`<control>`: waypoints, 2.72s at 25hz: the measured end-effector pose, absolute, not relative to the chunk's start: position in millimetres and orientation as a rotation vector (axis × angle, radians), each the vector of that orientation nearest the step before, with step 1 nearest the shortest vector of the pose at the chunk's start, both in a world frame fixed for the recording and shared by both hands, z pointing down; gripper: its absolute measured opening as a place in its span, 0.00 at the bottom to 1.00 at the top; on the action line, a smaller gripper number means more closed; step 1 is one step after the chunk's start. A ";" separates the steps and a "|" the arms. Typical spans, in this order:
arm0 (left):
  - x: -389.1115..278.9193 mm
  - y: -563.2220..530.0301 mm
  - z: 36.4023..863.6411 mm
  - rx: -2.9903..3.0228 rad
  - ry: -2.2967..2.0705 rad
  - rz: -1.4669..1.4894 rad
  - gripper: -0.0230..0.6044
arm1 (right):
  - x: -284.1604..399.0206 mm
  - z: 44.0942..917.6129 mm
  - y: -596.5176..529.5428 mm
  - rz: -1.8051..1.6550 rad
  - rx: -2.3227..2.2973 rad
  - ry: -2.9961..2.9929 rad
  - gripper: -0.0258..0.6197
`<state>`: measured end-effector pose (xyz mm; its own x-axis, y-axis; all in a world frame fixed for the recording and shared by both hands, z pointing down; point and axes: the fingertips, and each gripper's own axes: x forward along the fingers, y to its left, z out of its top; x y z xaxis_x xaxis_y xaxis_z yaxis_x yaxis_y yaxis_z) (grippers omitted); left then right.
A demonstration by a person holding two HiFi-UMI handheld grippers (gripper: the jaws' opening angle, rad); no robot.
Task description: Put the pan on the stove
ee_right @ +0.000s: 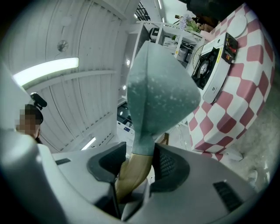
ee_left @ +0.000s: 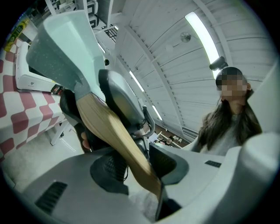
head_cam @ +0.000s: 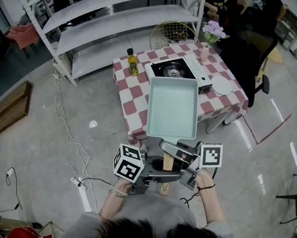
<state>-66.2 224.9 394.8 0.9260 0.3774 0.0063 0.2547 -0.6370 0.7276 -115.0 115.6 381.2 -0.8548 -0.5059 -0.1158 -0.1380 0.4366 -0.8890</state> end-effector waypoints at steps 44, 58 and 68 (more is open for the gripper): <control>-15.6 46.1 404.8 2.229 0.458 0.204 0.28 | -64.3 397.3 -65.4 -1.451 -0.586 2.285 0.33; 36.9 -10.2 405.8 2.204 0.308 0.134 0.28 | -25.1 403.0 -114.6 -1.562 -0.455 2.329 0.33; 69.0 -43.3 408.3 2.193 0.180 0.077 0.28 | -4.1 408.0 -140.1 -1.639 -0.330 2.376 0.33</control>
<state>69.0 -43.3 408.3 0.9875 0.1573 -0.0108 0.1011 -0.5793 0.8088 -4.1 -140.1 408.0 -0.9467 -0.3154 -0.0651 -0.0512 0.3470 -0.9365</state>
